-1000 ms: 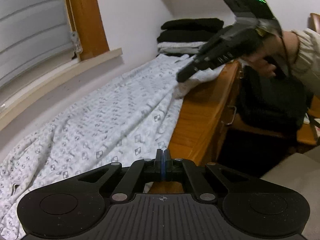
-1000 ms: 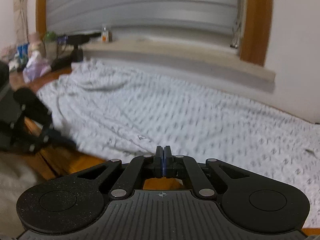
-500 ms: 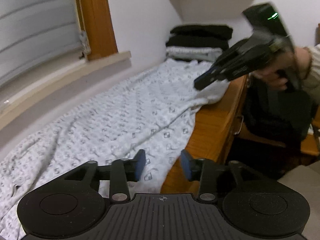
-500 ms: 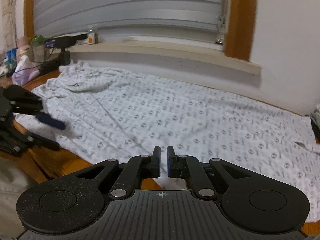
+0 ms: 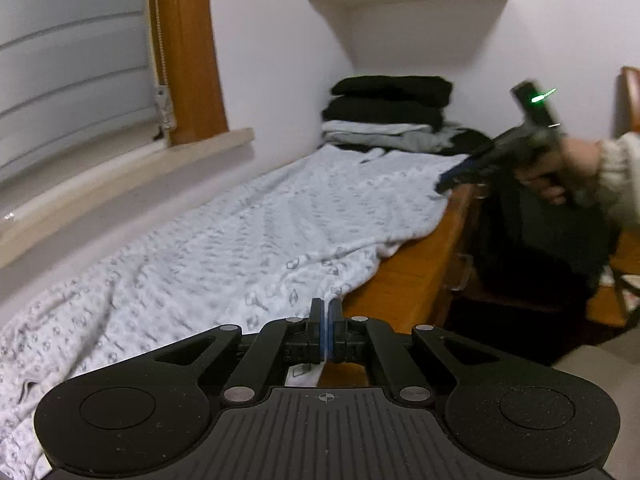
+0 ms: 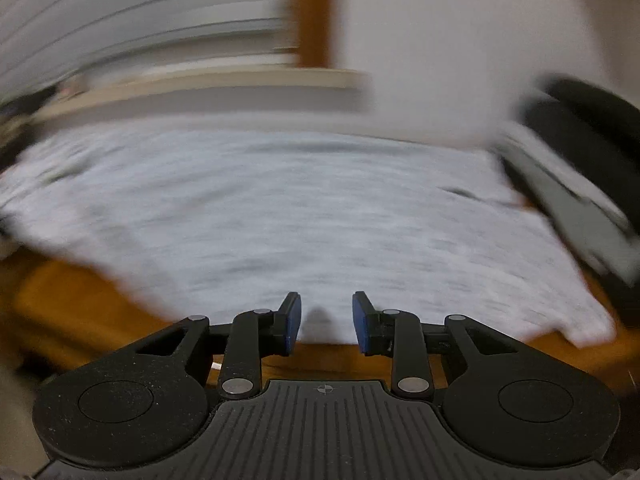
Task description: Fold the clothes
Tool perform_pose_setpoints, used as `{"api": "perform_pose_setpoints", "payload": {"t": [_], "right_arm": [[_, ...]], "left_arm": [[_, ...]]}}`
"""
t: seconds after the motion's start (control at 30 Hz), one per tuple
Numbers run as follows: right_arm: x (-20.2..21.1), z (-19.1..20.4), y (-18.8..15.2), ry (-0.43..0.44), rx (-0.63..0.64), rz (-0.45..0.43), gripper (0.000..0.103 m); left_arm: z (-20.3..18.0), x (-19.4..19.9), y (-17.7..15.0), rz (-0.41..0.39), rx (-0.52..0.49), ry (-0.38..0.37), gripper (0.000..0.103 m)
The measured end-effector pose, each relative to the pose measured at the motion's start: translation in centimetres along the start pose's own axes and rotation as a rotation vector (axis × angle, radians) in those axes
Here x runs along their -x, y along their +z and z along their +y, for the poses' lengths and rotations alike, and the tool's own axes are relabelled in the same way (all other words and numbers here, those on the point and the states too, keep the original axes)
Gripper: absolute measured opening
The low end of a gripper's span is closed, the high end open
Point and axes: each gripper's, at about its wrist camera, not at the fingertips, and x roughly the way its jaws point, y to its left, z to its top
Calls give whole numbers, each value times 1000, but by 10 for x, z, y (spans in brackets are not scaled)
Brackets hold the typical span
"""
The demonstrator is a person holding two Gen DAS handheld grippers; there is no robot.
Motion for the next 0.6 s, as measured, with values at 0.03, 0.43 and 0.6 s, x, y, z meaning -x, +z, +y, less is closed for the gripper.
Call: {"api": "perform_pose_setpoints", "payload": {"t": [0.03, 0.43, 0.6], "right_arm": [[-1, -14, -5, -47, -42, -10, 30], [-2, -132, -41, -315, -439, -126, 49], [-8, -139, -36, -289, -424, -150, 29]], "left_arm": [[0, 2, -2, 4, 3, -6, 1], [3, -7, -14, 65, 6, 1, 2], [7, -5, -19, 63, 11, 16, 2]]}}
